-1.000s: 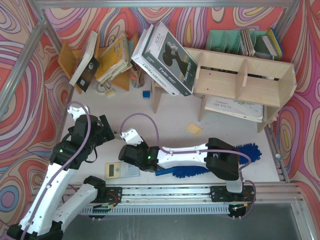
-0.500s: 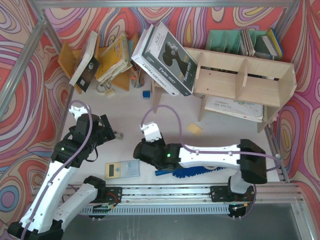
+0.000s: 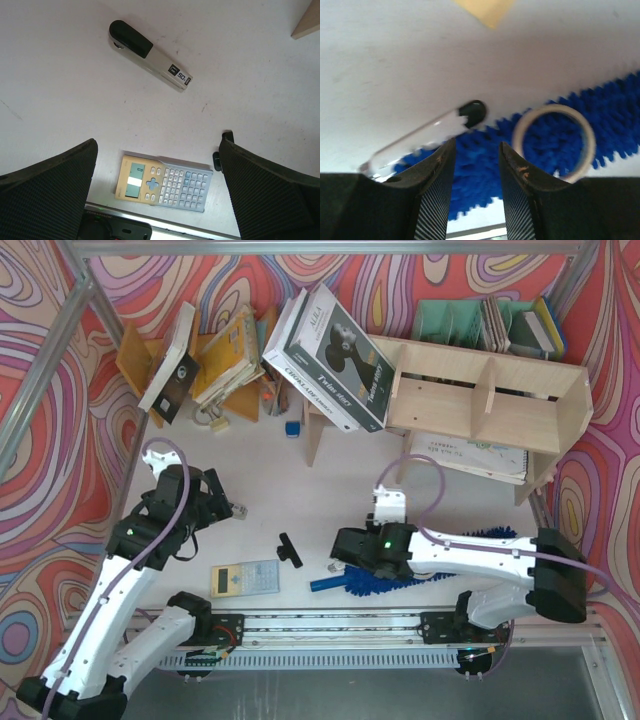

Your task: Dust the bookshelf with a duster

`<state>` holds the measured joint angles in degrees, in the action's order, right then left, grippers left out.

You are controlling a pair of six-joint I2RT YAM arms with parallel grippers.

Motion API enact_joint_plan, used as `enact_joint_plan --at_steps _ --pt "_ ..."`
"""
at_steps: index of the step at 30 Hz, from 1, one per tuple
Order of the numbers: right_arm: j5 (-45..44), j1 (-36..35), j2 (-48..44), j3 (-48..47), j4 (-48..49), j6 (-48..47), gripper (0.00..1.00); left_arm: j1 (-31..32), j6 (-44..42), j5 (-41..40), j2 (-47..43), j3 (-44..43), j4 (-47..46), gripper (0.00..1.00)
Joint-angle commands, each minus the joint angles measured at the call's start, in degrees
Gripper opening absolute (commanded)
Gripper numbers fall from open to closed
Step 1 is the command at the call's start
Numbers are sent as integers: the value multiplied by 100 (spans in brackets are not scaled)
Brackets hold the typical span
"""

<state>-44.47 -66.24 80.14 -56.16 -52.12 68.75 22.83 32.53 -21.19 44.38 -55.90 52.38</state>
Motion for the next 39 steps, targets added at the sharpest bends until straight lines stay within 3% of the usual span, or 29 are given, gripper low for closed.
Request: enact_joint_plan --at_steps 1,11,39 --pt "182 351 -532 528 -814 1236 42 -17 -20 18 14 60 -52 98" --pt "891 1166 -1660 1661 469 628 39 -20 -10 36 44 60 -31 98" --pt "1319 1537 -1279 2127 1151 354 34 -23 -19 66 123 43 -29 98"
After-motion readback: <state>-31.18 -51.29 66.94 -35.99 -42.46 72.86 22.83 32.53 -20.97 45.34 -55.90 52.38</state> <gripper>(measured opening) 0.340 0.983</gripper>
